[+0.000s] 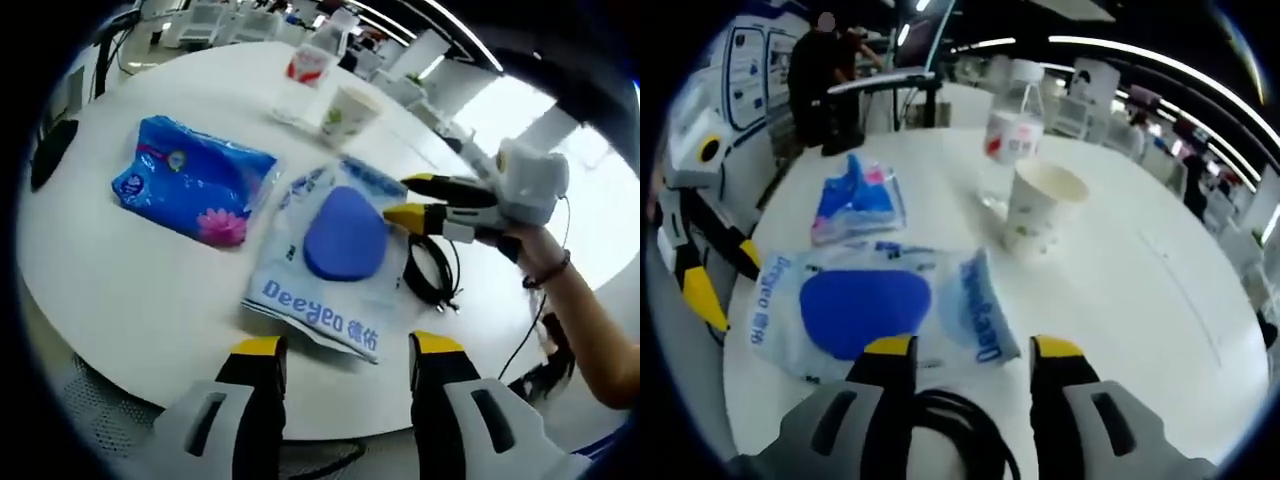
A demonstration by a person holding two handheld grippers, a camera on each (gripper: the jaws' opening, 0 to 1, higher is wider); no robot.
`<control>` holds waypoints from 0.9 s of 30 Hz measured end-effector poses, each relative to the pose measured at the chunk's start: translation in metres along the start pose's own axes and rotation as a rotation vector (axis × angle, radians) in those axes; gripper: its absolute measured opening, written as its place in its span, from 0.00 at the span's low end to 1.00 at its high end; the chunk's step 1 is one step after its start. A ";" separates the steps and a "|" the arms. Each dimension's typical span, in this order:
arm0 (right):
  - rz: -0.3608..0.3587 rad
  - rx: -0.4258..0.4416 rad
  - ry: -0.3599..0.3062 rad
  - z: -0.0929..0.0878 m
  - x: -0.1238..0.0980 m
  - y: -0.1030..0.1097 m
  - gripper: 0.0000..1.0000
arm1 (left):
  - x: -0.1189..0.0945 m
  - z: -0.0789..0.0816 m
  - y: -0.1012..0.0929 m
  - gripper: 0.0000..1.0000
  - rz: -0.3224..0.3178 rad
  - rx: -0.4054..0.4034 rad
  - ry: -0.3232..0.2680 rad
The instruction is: Arrange the tabletop items into an orderly group along one side of the table until the central work area is clear of visible clutter.
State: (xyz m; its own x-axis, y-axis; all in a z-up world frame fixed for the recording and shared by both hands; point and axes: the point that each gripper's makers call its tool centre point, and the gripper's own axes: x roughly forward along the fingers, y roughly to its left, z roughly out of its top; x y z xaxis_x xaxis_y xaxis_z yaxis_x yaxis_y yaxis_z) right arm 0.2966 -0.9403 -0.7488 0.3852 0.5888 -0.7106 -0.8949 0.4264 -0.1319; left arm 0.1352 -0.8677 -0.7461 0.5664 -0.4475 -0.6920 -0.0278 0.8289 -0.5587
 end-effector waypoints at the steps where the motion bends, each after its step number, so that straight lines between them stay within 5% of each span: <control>1: 0.001 -0.002 0.001 0.000 0.000 0.000 0.37 | 0.001 -0.001 0.000 0.41 0.002 0.005 0.002; 20: -0.007 -0.011 0.008 -0.004 0.001 -0.006 0.15 | 0.013 -0.013 0.003 0.08 0.019 -0.160 0.039; 27: -0.027 -0.023 0.024 -0.007 0.001 -0.010 0.04 | 0.014 -0.015 0.001 0.05 0.011 -0.175 0.043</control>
State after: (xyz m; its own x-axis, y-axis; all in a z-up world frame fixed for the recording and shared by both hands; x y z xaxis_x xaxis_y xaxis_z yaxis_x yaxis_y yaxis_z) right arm 0.3043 -0.9485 -0.7533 0.4043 0.5604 -0.7229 -0.8891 0.4261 -0.1669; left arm 0.1307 -0.8775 -0.7631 0.5296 -0.4558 -0.7154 -0.1786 0.7646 -0.6193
